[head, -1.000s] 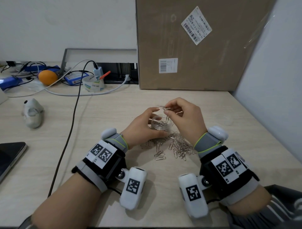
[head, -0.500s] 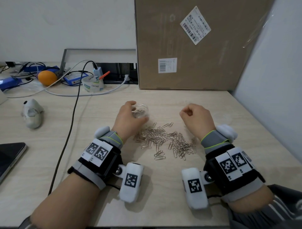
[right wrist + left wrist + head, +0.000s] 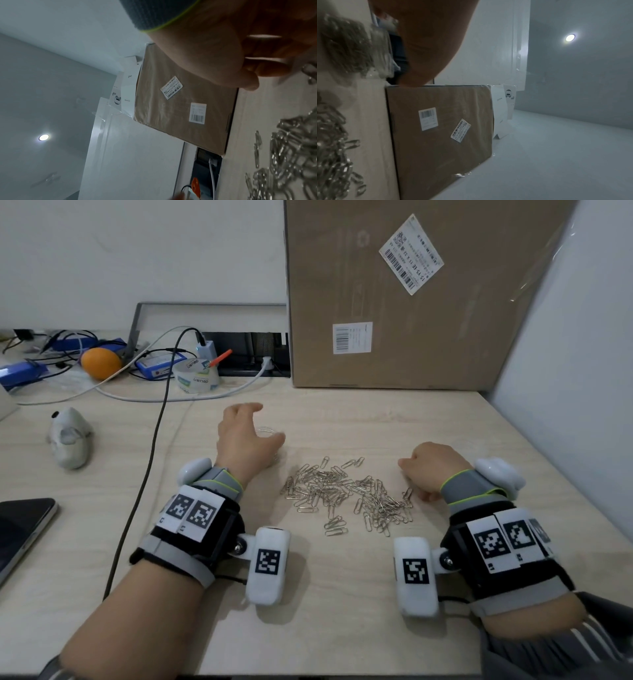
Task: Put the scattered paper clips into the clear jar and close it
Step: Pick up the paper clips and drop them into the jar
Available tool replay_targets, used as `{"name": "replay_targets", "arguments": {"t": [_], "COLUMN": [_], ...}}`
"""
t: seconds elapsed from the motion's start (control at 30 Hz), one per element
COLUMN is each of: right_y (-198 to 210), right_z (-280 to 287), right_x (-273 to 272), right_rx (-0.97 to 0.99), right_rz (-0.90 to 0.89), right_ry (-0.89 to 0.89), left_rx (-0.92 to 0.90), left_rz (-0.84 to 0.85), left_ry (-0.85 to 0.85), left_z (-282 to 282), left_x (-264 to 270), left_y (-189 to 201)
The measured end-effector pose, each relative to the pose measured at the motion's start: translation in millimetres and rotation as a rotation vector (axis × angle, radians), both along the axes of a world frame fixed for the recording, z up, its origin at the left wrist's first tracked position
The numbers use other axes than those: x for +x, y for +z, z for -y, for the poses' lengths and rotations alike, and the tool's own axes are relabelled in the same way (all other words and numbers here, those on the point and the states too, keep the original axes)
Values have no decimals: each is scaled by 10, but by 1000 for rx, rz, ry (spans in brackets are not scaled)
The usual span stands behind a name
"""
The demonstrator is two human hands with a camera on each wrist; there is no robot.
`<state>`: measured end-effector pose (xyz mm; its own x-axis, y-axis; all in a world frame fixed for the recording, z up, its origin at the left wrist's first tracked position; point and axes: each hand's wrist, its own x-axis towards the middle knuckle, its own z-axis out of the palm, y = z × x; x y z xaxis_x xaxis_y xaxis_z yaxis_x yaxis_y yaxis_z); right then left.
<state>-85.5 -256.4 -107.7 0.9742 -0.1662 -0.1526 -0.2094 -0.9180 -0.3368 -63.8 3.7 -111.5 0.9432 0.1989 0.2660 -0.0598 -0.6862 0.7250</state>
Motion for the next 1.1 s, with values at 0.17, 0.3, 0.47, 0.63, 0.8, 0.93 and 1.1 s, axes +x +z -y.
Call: {"name": "replay_targets", "arguments": {"t": [0.17,0.3,0.47,0.63,0.8,0.93,1.1], "right_y": [11,-40,14,78,76,76,32], "right_z": [-185,-346,-374,-166,-86,-178,-359], "right_x": [-48,-68,-86,-78,-102,-129,-153], "right_rx": [134,343,585,375,164,260,511], "right_rz": [29,56,134,46,-207,-282,-215], "right_ry": [148,256,251,149,137,177,286], "left_rx": [-272,-262,-148,8,155,133,-14], "left_rz": [47,-130,-240,-369,-442,-479,-497], "left_ry": [-309,-442,-394,-346,-320,-411,-513], "left_z": [181,249,242,194,166,194,285], "left_x": [-135,-186,-190,-182,-209,-231,-272], "left_y": [130,64,22,17,40,56,18]}}
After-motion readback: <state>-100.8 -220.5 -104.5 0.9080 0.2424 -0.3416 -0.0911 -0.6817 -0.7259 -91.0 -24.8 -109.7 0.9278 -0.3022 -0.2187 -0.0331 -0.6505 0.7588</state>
